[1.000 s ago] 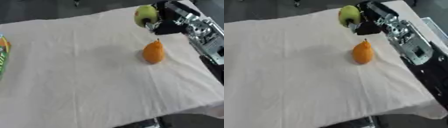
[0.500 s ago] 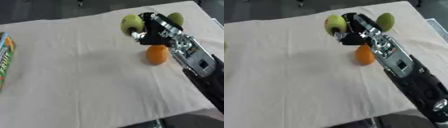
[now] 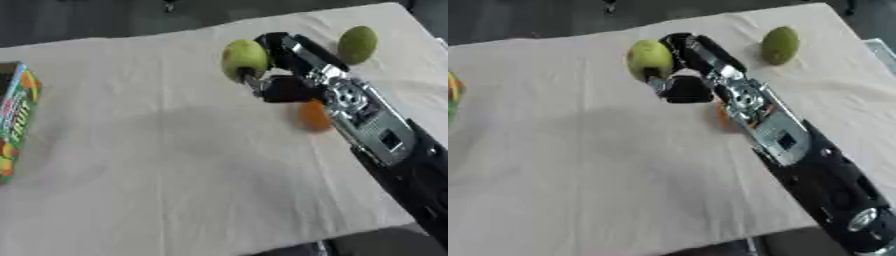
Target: Pick up the objects with one hand, pass them to the other hand, and then place them into the box on the other side of the table.
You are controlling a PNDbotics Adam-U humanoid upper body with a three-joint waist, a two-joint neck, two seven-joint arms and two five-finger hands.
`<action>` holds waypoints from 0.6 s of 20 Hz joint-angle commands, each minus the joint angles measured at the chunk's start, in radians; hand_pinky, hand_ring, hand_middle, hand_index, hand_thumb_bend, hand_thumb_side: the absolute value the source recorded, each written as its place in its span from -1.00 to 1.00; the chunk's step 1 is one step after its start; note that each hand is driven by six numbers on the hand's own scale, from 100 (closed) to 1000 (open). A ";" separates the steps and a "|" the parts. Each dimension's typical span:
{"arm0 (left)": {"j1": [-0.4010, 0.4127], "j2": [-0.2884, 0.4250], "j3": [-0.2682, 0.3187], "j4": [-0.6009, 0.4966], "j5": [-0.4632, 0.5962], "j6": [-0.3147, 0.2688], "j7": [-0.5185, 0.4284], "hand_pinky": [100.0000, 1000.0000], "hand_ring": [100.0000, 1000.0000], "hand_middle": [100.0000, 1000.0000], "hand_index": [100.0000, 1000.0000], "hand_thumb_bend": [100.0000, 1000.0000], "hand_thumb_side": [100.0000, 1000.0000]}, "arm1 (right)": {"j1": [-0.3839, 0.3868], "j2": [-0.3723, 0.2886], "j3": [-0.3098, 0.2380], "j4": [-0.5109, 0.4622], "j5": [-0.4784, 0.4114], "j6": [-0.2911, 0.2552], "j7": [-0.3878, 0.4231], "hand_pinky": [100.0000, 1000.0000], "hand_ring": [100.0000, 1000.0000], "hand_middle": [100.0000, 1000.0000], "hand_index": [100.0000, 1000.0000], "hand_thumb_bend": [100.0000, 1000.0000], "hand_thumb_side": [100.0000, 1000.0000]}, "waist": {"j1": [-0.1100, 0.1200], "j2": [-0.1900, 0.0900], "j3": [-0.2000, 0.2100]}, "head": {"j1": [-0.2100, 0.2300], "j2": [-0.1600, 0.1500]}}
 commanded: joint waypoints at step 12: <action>-0.216 -0.018 -0.082 -0.094 0.090 -0.036 -0.119 0.37 0.43 0.41 0.59 0.41 0.00 | -0.082 0.064 0.080 0.103 0.090 -0.052 0.071 0.38 0.06 -0.09 0.23 -0.99 -1.00 | 0.016 -0.026 0.024 | -0.015 0.007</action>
